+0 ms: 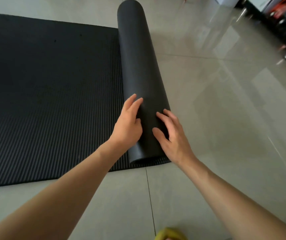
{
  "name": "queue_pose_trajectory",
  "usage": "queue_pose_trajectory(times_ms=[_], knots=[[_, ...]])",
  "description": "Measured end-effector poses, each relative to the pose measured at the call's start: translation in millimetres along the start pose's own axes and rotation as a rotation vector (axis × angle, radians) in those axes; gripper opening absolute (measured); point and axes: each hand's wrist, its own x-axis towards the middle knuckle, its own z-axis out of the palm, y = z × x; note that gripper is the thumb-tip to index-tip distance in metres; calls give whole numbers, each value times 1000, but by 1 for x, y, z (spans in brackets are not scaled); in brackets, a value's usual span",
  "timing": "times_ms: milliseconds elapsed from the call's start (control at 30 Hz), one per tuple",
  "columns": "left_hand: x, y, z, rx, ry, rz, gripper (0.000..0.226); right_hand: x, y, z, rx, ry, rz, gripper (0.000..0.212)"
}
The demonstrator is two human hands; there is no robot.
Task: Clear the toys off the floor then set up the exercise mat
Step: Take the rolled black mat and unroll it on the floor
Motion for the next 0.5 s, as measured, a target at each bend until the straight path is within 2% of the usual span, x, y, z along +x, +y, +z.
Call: queue_pose_trajectory(times_ms=[100,200,367,500], knots=[[-2,-4,11,10,31,-190,57,-2,17,-12,65,20,74,43],[-1,-5,23,-59,-50,-278,52,-2,29,-20,136,41,162,41],[10,13,40,-86,-132,-192,51,-3,51,-39,310,104,380,40],[15,24,55,24,-172,-58,55,-10,70,-47,199,350,379,42]])
